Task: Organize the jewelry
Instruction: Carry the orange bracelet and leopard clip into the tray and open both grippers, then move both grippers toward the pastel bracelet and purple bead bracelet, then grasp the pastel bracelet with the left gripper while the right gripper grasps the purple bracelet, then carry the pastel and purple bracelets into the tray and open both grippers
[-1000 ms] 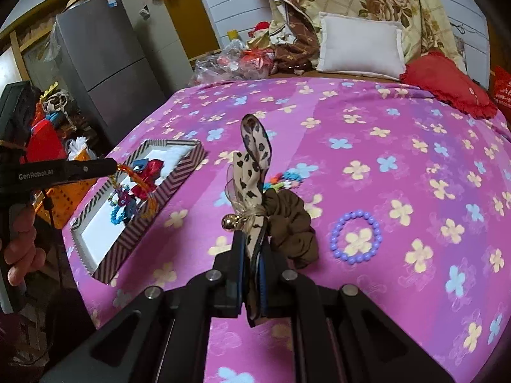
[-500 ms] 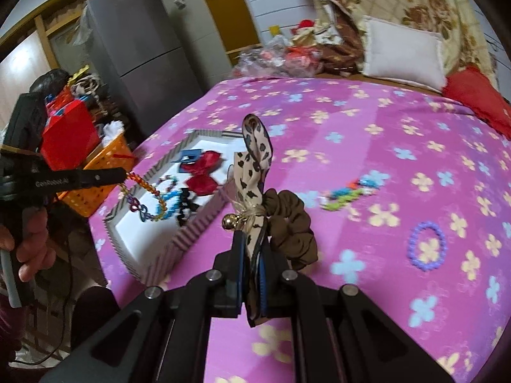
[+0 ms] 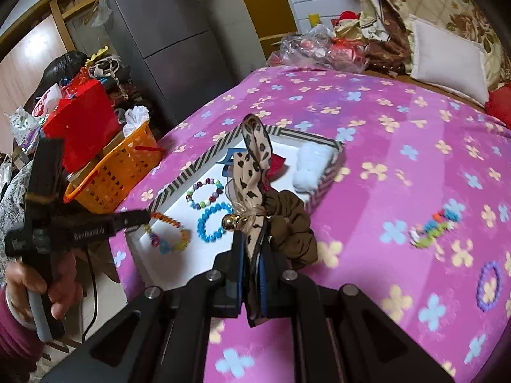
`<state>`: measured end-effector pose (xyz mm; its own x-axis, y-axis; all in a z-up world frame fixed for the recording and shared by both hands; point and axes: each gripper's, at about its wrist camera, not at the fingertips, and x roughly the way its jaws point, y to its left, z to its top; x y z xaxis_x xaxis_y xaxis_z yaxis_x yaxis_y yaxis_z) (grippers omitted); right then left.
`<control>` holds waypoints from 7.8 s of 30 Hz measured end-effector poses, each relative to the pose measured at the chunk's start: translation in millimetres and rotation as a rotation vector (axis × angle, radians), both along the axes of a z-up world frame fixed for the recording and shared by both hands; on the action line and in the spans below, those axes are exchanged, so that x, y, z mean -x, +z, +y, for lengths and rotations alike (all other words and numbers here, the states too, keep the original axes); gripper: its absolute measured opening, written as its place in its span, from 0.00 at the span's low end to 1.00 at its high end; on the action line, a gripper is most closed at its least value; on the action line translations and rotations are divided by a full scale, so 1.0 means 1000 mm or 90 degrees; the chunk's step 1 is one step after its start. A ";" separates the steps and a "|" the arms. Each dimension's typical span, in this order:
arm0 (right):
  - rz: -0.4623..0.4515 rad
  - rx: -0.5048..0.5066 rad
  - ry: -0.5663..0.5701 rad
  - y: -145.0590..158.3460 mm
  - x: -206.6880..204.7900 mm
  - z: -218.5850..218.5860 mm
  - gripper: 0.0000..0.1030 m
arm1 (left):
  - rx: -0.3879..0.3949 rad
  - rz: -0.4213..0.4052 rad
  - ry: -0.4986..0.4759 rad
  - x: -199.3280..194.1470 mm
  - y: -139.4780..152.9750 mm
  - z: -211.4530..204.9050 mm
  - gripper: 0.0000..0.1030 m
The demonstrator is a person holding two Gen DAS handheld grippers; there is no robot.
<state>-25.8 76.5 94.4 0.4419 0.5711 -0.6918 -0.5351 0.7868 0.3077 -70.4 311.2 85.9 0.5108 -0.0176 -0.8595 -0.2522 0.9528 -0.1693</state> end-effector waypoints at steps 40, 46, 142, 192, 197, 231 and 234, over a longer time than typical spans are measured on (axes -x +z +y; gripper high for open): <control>0.032 0.003 -0.033 -0.020 -0.017 -0.004 0.50 | 0.036 0.049 0.062 -0.039 -0.049 0.032 0.25; 0.029 0.027 -0.062 -0.025 0.006 -0.044 0.58 | -0.032 0.012 0.053 -0.020 -0.024 0.004 0.26; -0.016 0.188 -0.261 -0.082 -0.051 -0.277 0.09 | 0.011 -0.026 -0.321 -0.135 -0.059 -0.317 0.05; -0.131 0.109 -0.073 0.045 0.052 -0.099 0.09 | -0.035 -0.119 -0.190 0.004 0.063 -0.157 0.05; -0.129 0.095 -0.037 0.049 0.052 -0.060 0.09 | -0.025 -0.113 -0.161 0.008 0.060 -0.125 0.05; 0.001 0.181 0.104 -0.063 0.023 0.093 0.09 | -0.034 -0.005 -0.018 0.012 -0.031 -0.011 0.06; -0.004 0.188 0.099 -0.065 0.024 0.092 0.09 | -0.049 -0.004 -0.020 0.013 -0.032 -0.013 0.06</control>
